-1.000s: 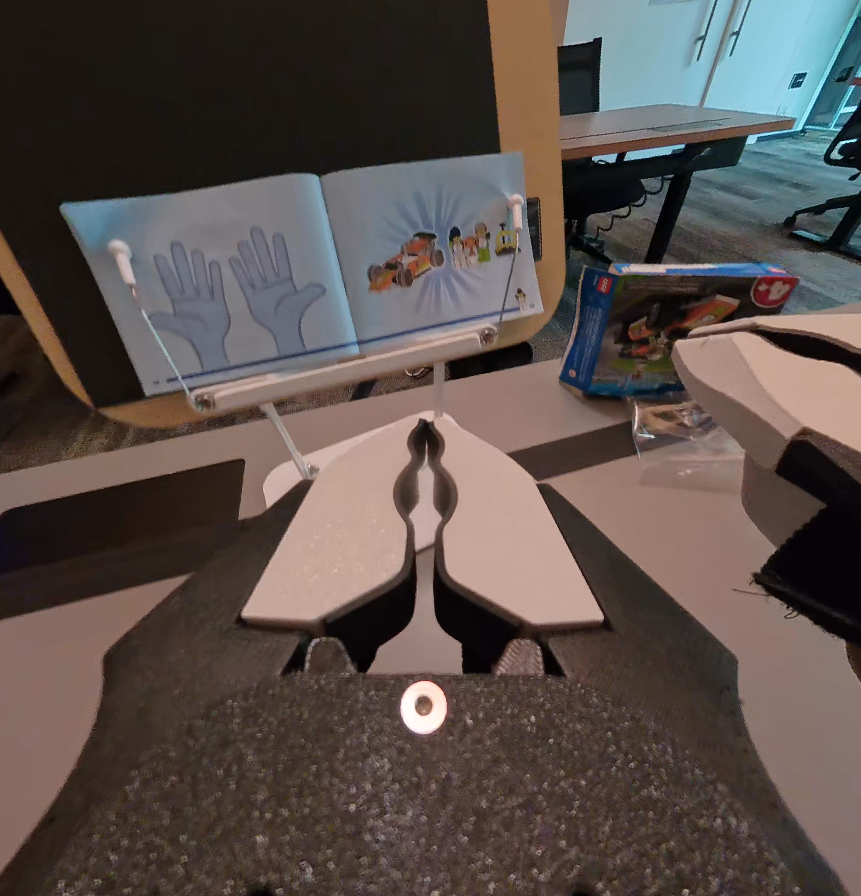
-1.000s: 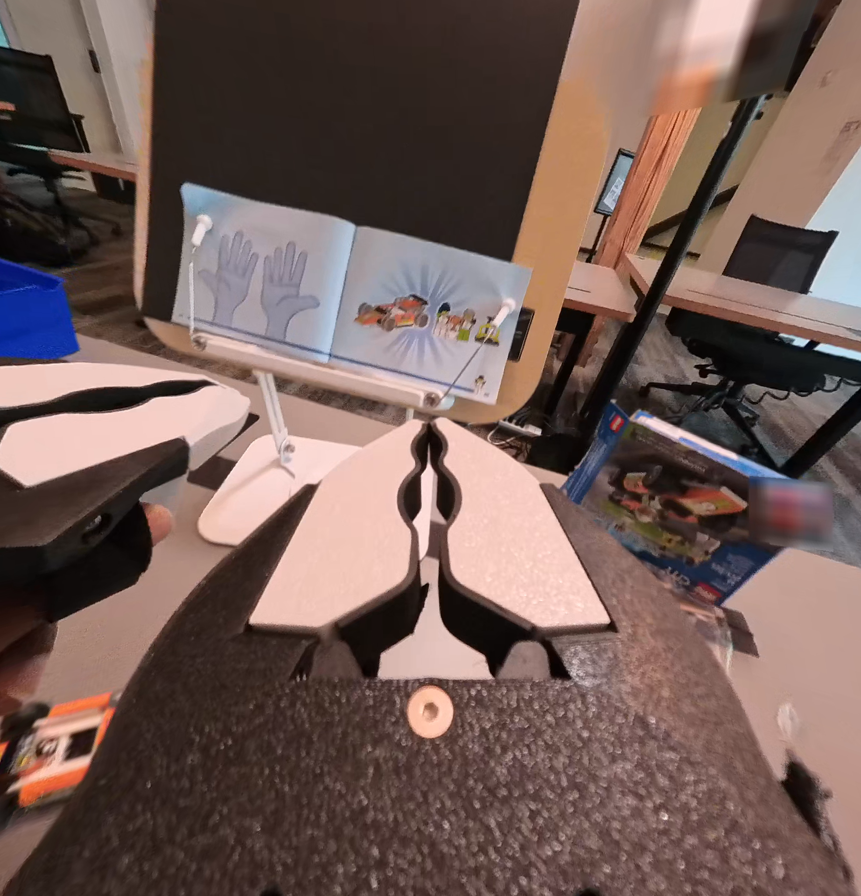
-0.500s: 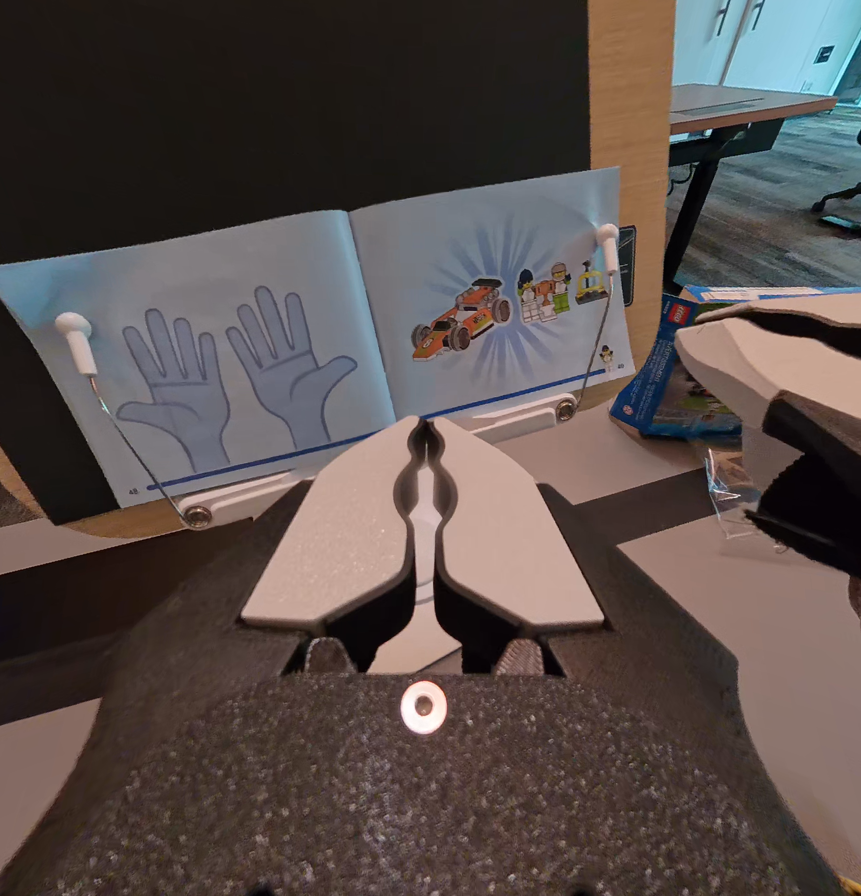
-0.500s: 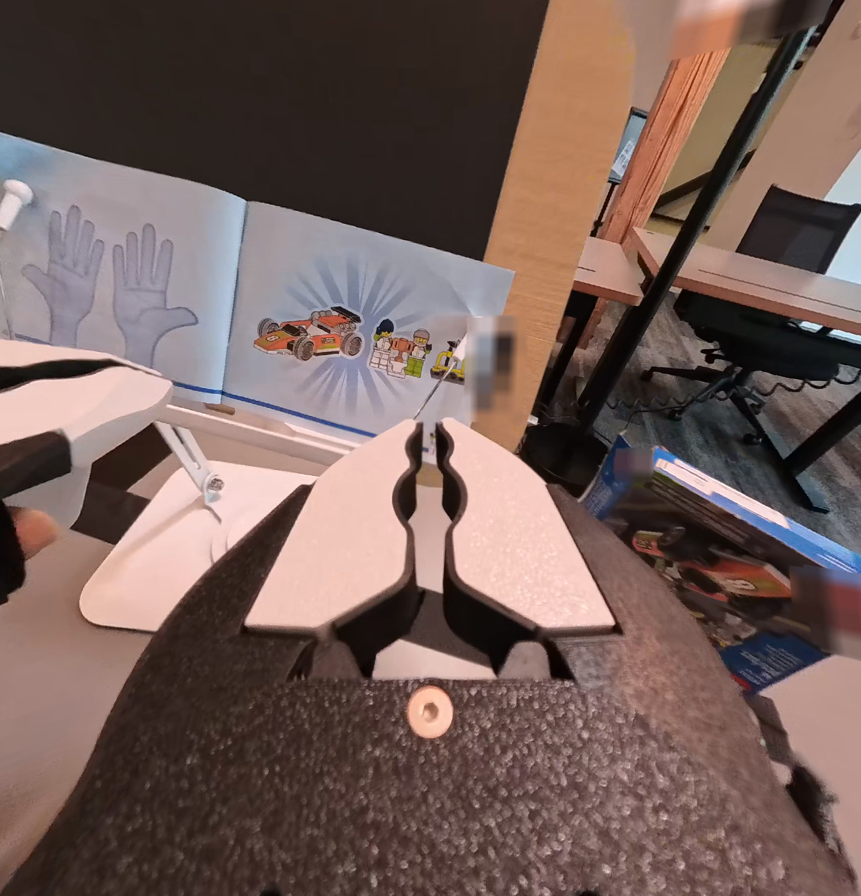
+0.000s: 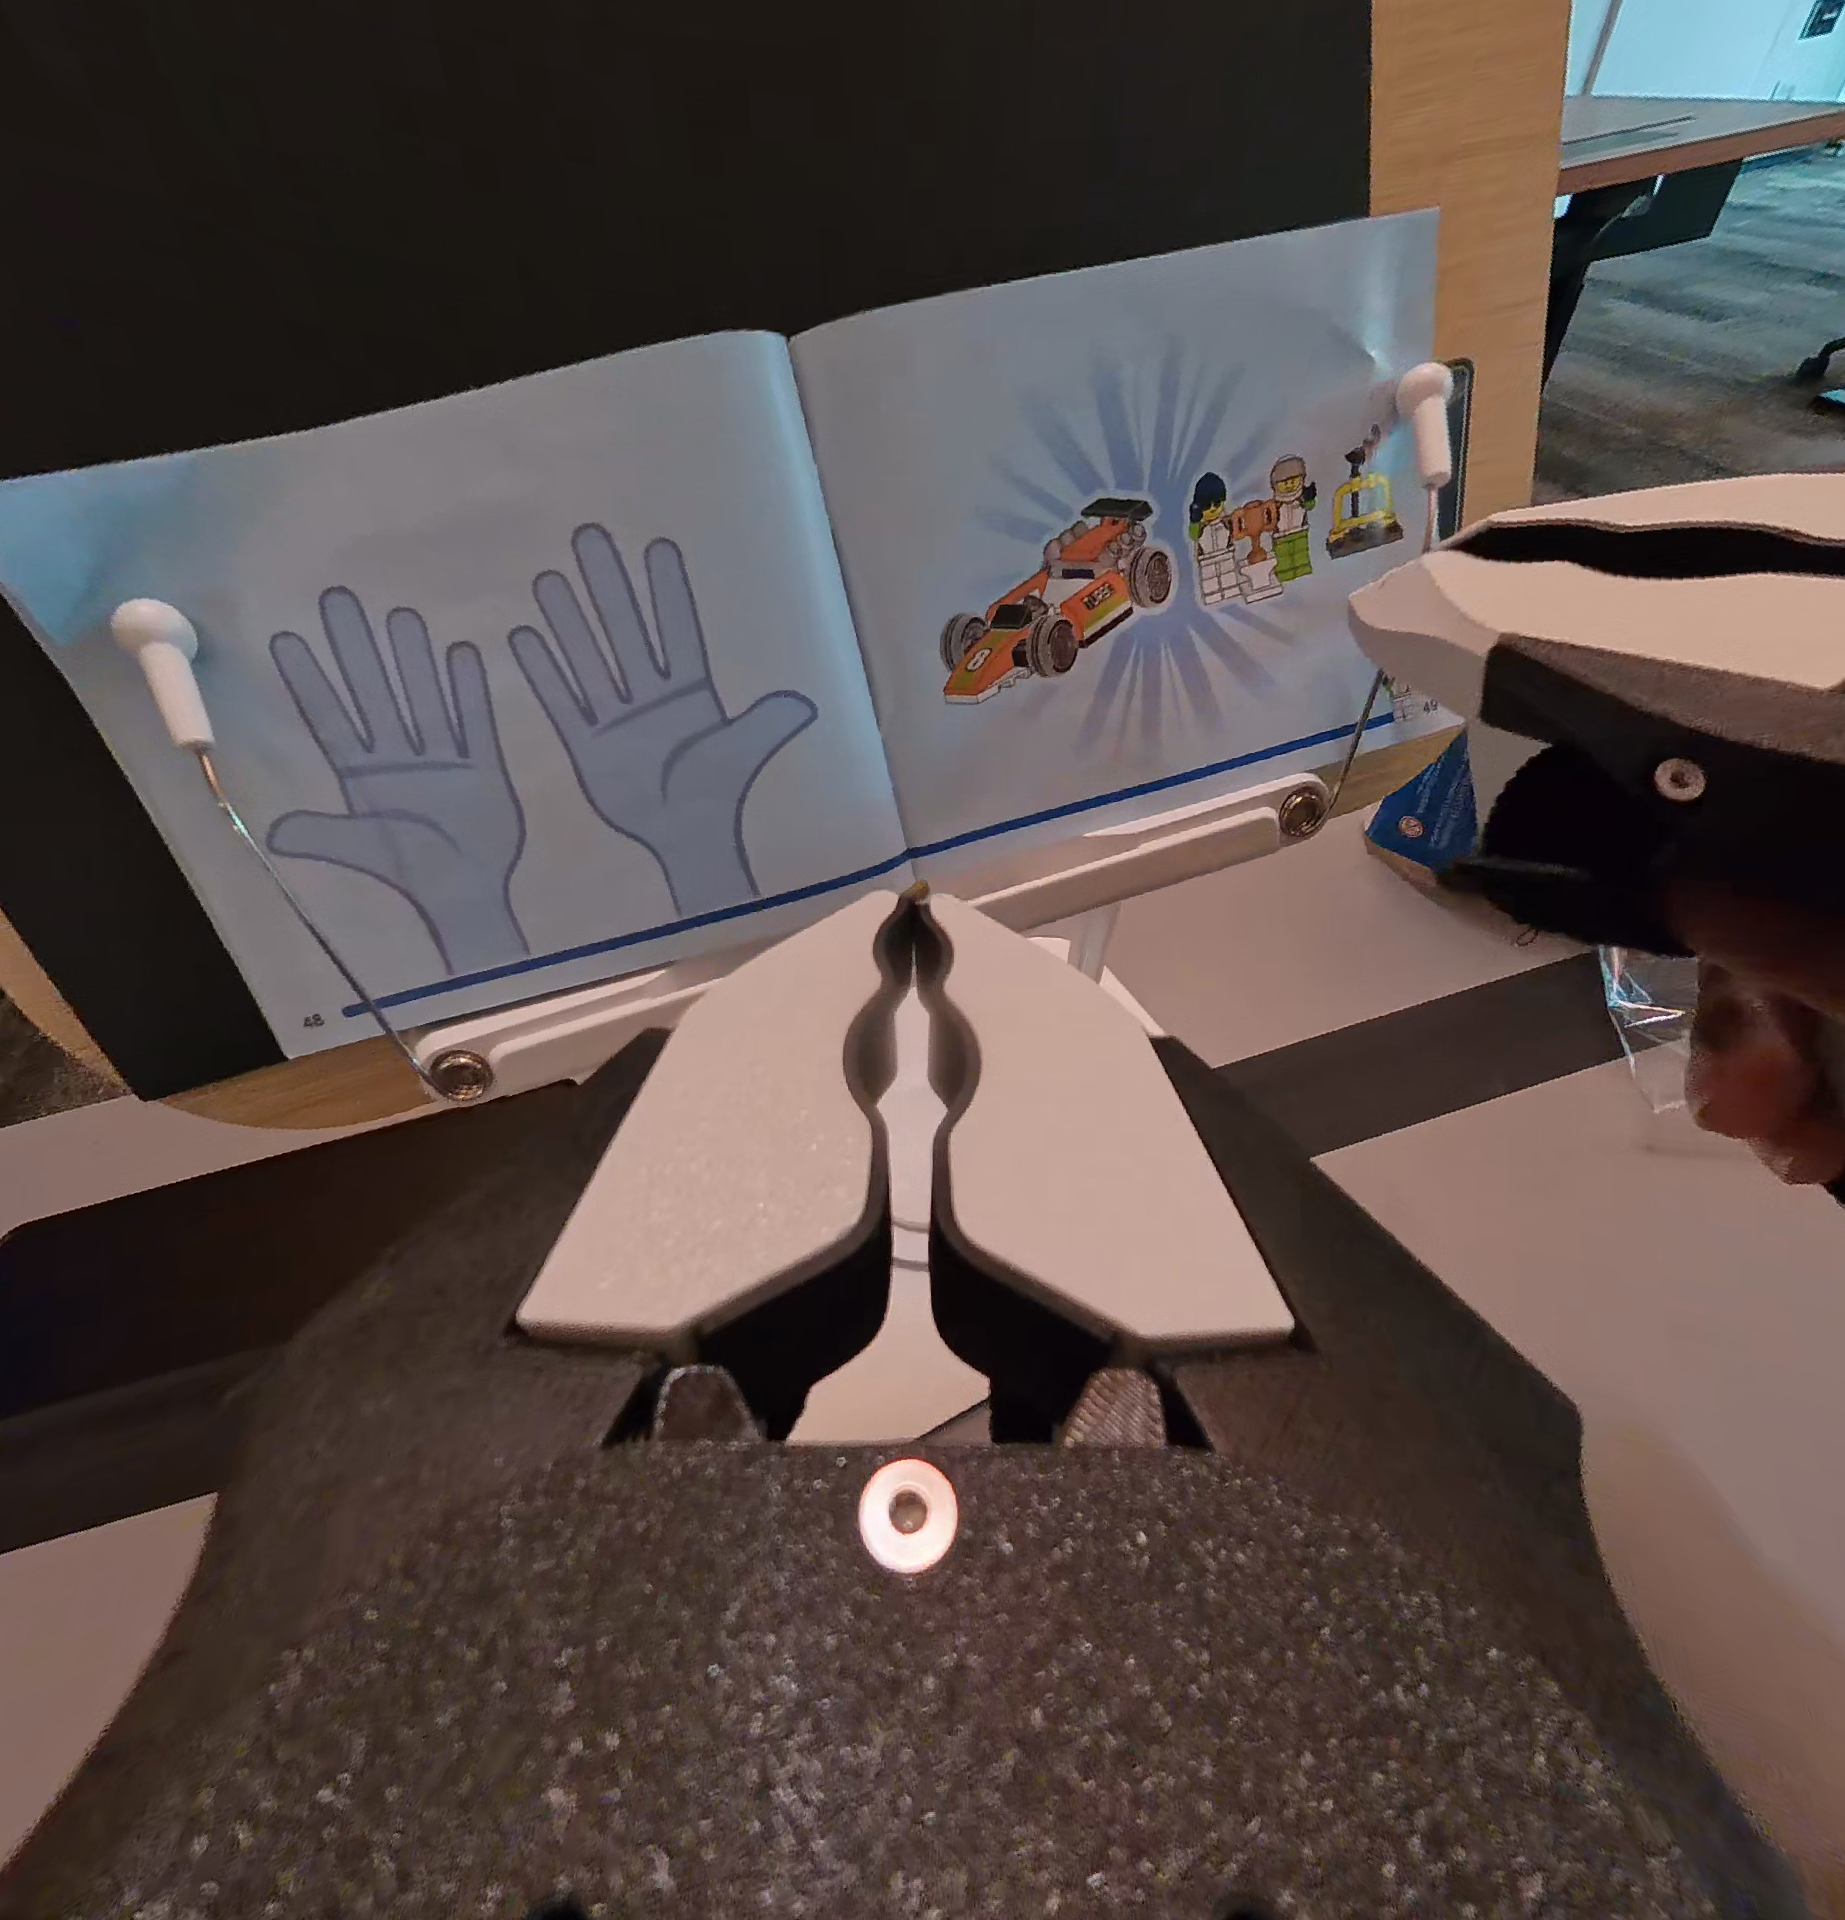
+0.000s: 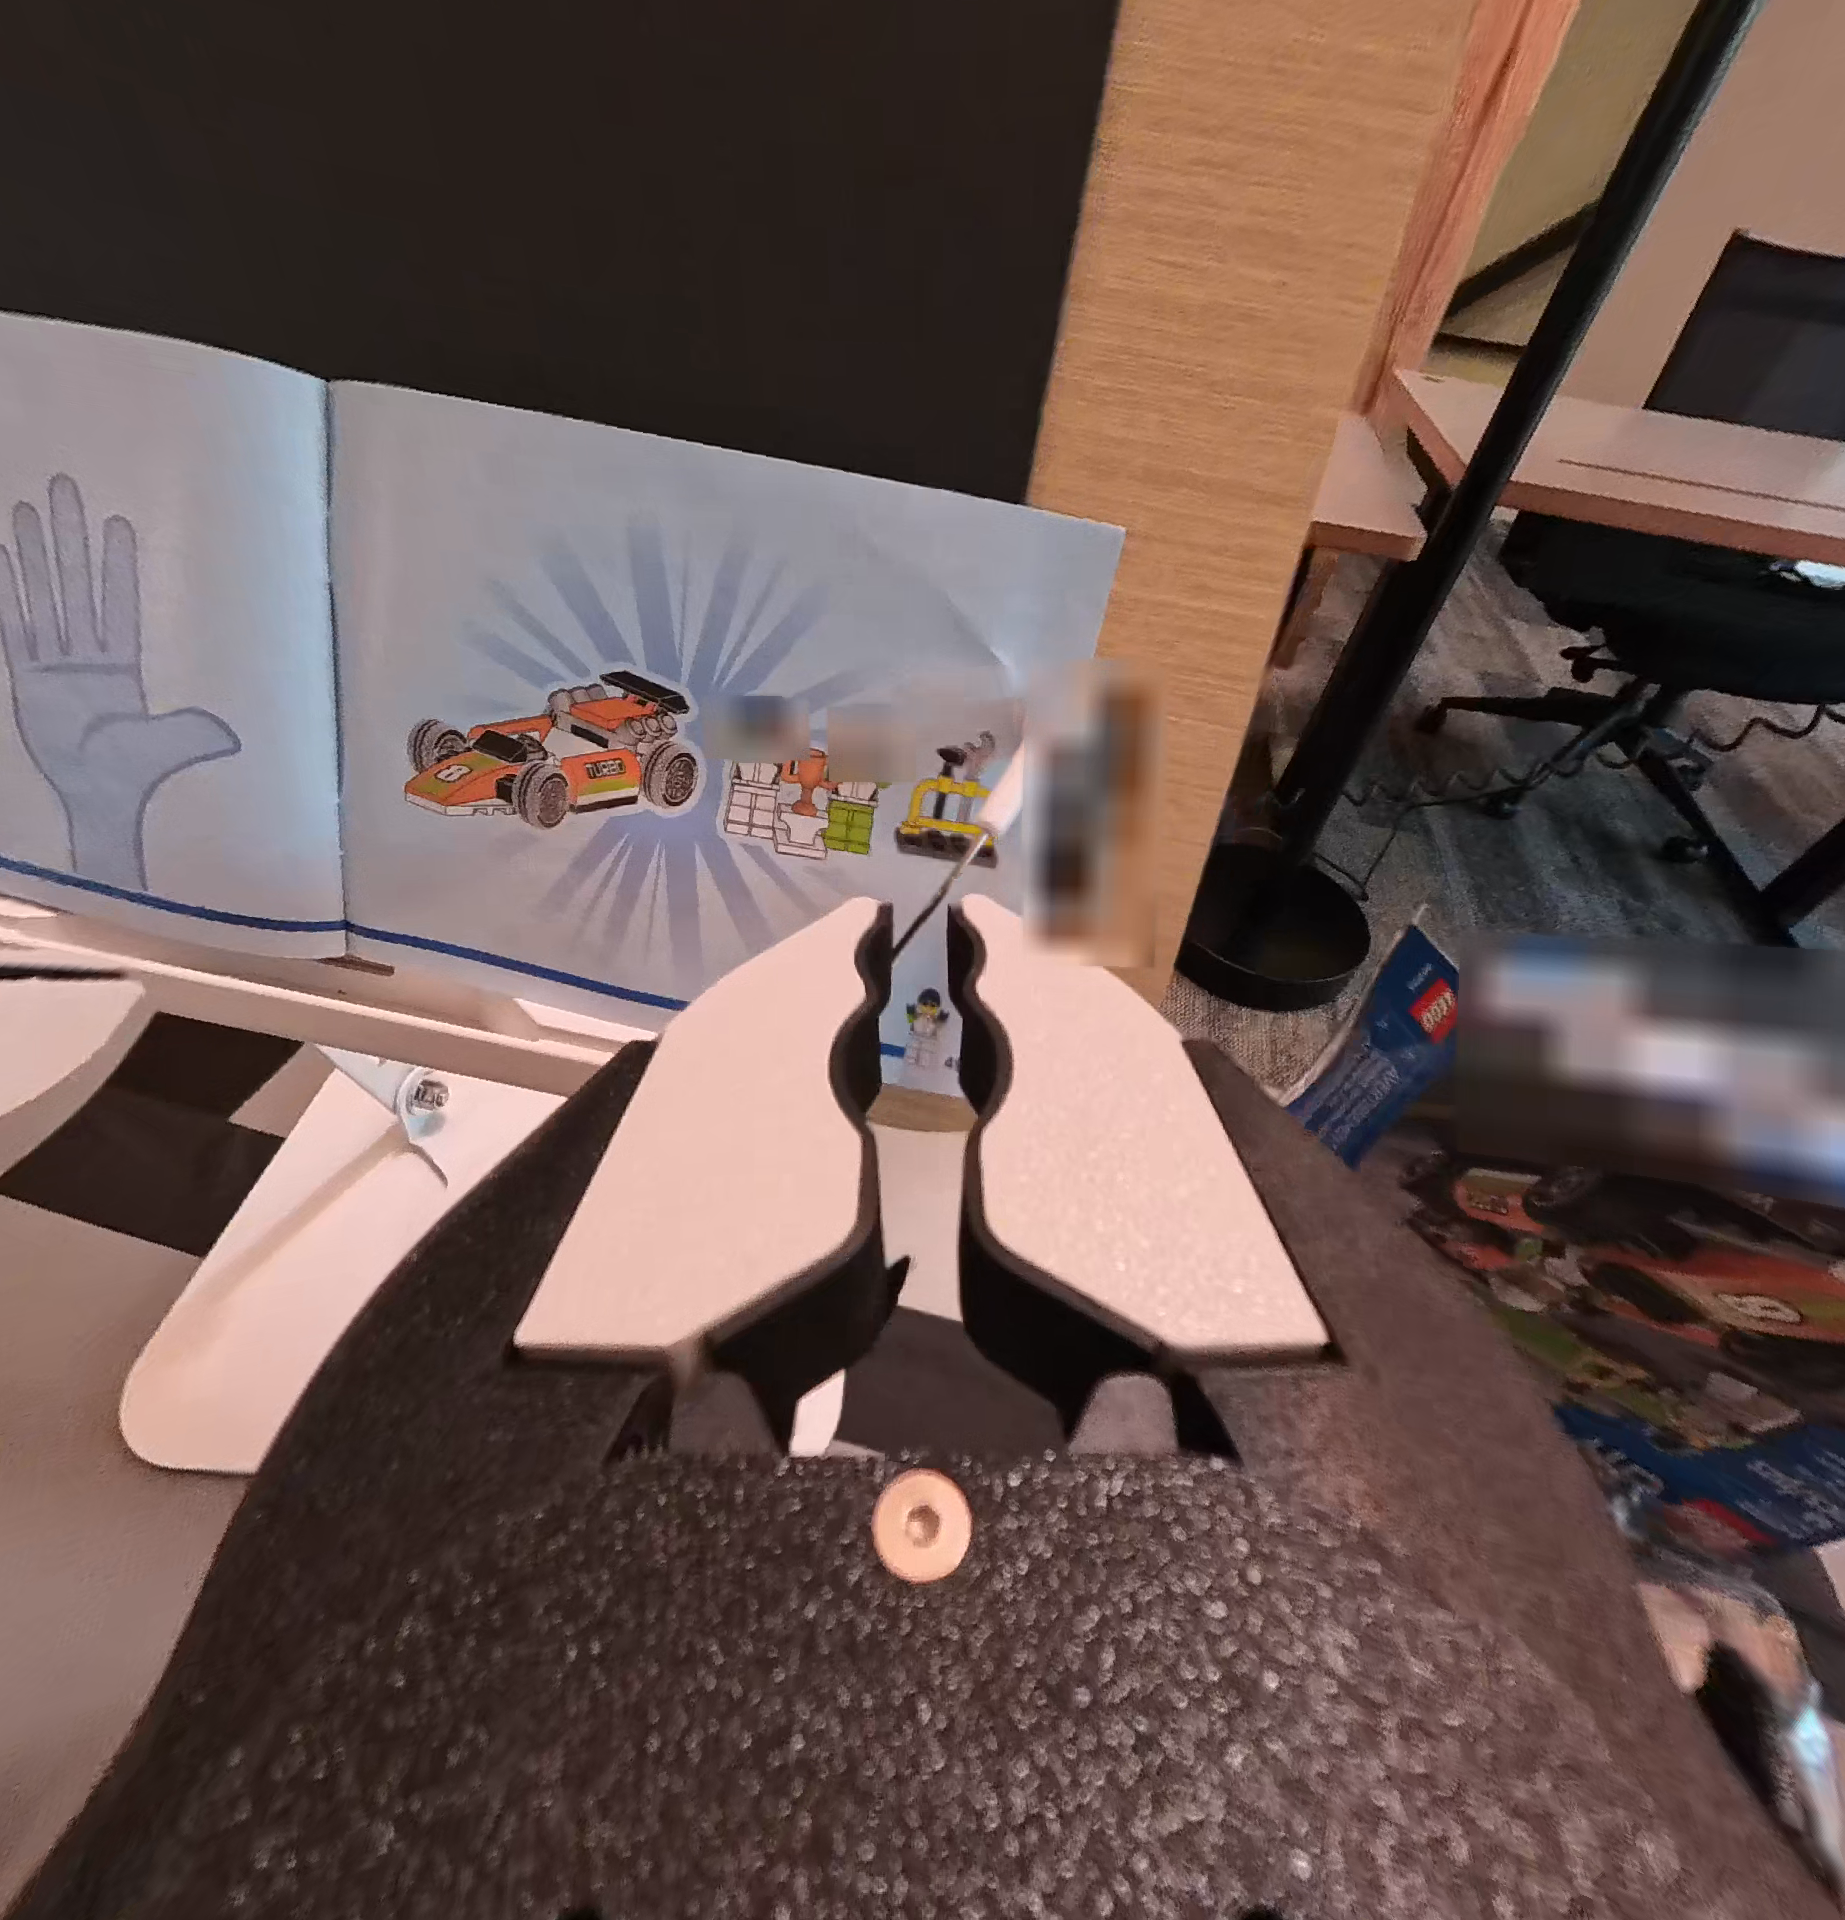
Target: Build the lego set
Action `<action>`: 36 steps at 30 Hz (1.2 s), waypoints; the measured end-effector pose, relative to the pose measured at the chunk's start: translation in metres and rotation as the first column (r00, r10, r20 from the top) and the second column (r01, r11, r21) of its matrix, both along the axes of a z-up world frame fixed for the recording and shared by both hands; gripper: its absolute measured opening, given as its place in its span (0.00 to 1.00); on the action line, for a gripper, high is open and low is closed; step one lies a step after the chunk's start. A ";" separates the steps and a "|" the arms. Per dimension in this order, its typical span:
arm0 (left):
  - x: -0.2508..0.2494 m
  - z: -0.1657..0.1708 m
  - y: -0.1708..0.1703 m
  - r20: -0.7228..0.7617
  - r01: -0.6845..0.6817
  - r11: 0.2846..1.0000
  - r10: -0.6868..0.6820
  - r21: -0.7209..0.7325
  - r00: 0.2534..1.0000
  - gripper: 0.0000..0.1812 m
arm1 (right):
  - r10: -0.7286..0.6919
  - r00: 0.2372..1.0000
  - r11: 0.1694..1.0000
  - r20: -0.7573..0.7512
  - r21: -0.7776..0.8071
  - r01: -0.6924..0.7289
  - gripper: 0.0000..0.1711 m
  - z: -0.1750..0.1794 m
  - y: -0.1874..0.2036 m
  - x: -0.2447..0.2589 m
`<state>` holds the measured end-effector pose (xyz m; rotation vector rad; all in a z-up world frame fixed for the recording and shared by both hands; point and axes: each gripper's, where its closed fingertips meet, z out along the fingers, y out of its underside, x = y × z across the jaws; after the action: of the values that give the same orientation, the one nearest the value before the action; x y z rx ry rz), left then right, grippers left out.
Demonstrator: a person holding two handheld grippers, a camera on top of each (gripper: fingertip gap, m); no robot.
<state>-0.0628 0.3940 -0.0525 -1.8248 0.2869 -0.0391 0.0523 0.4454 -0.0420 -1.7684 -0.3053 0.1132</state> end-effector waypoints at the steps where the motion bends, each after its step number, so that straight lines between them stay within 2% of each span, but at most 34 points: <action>1: 0.000 -0.001 0.000 -0.003 -0.001 1.000 0.001 -0.001 1.000 0.00 | -0.011 1.000 1.000 -0.021 -0.006 0.011 0.05 -0.001 0.000 0.002; 7: 0.000 -0.003 -0.003 0.000 0.005 1.000 -0.005 -0.005 1.000 0.00 | -0.001 0.998 1.000 -0.068 -0.012 0.000 0.05 -0.004 -0.002 0.005; 11: 0.002 -0.002 -0.002 -0.006 0.008 1.000 -0.008 -0.005 1.000 0.00 | -0.013 0.996 1.000 -0.083 0.012 0.014 0.13 0.002 -0.012 0.011; 13: 0.003 0.000 0.000 -0.005 0.008 1.000 -0.008 -0.004 1.000 0.00 | -0.030 0.995 0.997 -0.097 0.063 0.036 0.13 0.010 -0.025 0.017; 16: 0.006 0.002 0.002 -0.003 0.008 1.000 -0.008 0.004 1.000 0.00 | -0.020 0.997 0.991 -0.077 0.134 0.030 0.10 0.020 -0.048 0.012; 21: 0.009 0.003 0.000 0.015 -0.009 1.000 0.009 0.013 1.000 0.00 | -0.071 0.996 0.990 -0.061 0.120 0.078 0.00 0.011 -0.070 0.006; 27: 0.004 0.001 -0.010 0.038 -0.035 0.999 0.035 0.011 0.999 0.00 | -0.080 0.995 0.993 -0.053 0.078 0.084 0.00 -0.003 -0.074 0.002; 36: 0.007 -0.004 -0.022 0.028 -0.016 1.000 0.016 0.008 0.999 0.00 | -0.065 0.997 0.995 -0.039 0.076 0.068 0.00 0.000 -0.082 -0.003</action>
<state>-0.0561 0.3719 -0.0569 -1.8167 0.2523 -0.0527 0.0495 0.3635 -0.0422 -1.6961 -0.2216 0.0846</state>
